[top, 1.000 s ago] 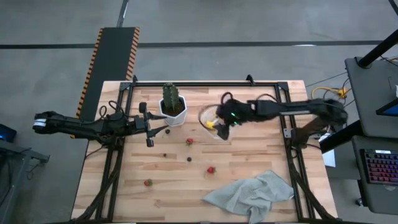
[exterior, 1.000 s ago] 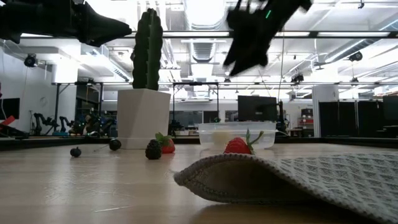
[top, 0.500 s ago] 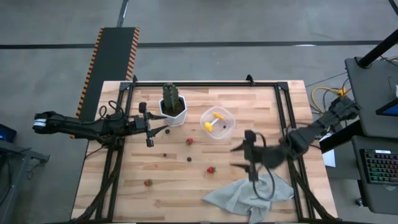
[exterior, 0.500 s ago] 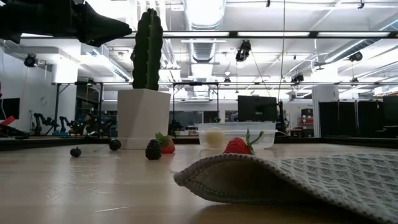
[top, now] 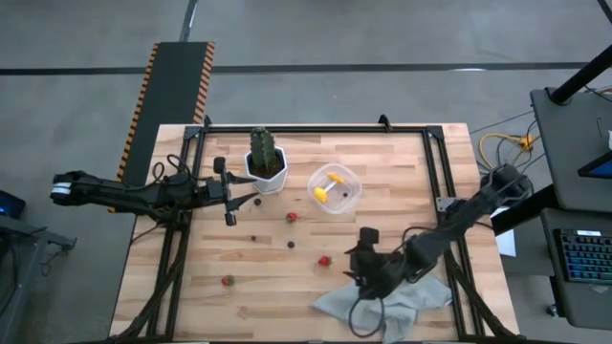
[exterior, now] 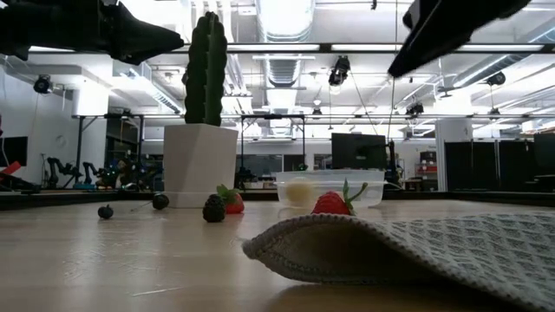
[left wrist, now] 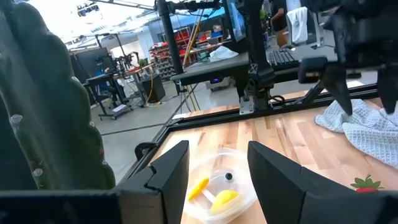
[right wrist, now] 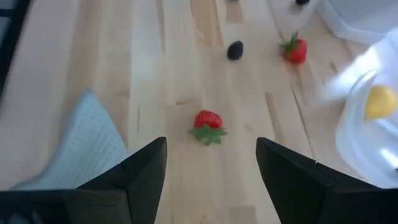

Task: Pick and placing Produce into tupperware
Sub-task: Put the middle right red strawberry into the transparent container

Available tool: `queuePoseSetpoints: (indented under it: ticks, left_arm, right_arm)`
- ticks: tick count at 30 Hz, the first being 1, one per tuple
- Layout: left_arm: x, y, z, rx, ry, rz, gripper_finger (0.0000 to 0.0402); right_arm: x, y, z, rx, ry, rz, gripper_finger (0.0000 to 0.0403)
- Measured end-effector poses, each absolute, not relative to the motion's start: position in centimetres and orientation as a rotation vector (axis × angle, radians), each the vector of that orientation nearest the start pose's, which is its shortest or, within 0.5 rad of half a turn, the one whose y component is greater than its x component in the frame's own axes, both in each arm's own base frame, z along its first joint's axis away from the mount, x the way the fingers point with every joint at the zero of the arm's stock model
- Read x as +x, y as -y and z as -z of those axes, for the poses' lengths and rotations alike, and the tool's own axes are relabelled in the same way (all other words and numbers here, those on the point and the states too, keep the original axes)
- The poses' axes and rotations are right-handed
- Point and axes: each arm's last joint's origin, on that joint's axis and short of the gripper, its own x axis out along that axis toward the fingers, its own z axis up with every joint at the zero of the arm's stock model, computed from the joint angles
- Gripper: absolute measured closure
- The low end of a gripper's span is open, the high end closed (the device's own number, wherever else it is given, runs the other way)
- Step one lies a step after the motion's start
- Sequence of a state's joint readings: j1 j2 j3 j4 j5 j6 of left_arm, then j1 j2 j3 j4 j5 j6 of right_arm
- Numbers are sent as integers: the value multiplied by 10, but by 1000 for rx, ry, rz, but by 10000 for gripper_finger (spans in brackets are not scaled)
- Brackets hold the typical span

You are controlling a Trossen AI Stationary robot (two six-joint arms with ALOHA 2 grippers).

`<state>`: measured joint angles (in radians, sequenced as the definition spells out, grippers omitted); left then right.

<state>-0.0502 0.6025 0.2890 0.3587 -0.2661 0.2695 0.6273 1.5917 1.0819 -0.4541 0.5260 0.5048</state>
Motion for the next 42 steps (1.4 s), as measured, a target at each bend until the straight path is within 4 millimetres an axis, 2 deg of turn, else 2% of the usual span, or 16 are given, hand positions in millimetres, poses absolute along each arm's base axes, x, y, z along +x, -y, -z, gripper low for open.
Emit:
queuePoseSetpoints:
  ticks: [9,13,19,34,42]
  left_arm:
    - [150,0,-239,261,17,-221,251]
    - [150,0,-239,261,16,-221,251]
    - [150,0,-239,261,17,-221,251]
    - [150,0,-238,262,10,-219,251]
    - [151,0,-238,262,8,-219,251]
  right_arm:
    - [297,-191,-191,-8,-798,150,164]
    - [304,-192,-172,-2,-835,211,168]
    - [310,-187,-157,10,-848,278,180]
    - [306,-174,-143,21,-886,326,184]
    - [306,-174,-141,45,-888,320,184]
